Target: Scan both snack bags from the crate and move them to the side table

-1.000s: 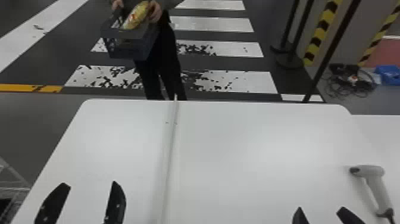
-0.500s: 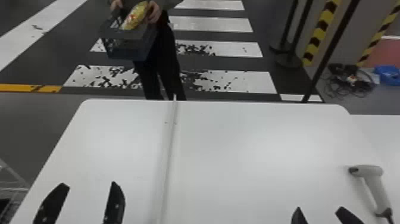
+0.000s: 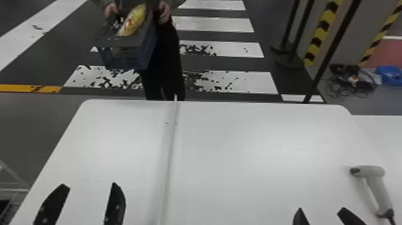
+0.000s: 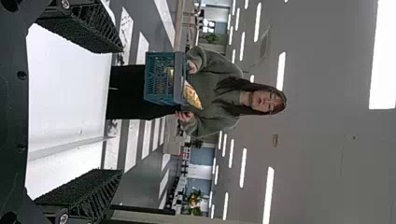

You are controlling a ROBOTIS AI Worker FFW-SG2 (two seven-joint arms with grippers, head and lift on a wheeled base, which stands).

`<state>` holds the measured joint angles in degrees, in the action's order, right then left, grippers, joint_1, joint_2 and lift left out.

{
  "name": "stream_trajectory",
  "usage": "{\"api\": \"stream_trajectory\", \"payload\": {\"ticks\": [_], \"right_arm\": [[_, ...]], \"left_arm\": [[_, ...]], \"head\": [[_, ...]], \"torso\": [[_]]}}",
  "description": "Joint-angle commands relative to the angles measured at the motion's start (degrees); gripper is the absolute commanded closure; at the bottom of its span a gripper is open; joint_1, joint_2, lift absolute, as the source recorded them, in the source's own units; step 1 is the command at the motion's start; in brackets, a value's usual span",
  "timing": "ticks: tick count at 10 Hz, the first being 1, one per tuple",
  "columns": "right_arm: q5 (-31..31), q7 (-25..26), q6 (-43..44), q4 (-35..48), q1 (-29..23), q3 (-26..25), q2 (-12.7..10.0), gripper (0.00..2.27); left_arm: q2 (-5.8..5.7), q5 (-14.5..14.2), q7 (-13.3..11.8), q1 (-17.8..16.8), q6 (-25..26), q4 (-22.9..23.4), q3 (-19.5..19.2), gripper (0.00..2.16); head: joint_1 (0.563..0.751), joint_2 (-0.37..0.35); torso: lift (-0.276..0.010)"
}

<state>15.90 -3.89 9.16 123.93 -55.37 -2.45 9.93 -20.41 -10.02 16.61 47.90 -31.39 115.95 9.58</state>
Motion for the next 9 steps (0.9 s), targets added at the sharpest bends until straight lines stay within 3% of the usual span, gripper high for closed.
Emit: {"api": "stream_trajectory", "payload": {"ticks": [1, 9], "right_arm": [[-0.1, 0.0, 0.2, 0.1, -0.2, 0.0, 0.0, 0.08], [-0.8, 0.0, 0.9, 0.0, -0.4, 0.1, 0.0, 0.08]], "left_arm": [[-0.07, 0.0, -0.1, 0.0, -0.3, 0.0, 0.0, 0.07], [0.02, 0.0, -0.3, -0.3, -0.6, -0.8, 0.0, 0.07]], "head": [[0.695, -0.021], [0.695, -0.019]], "torso": [[-0.095], [-0.095]]}}
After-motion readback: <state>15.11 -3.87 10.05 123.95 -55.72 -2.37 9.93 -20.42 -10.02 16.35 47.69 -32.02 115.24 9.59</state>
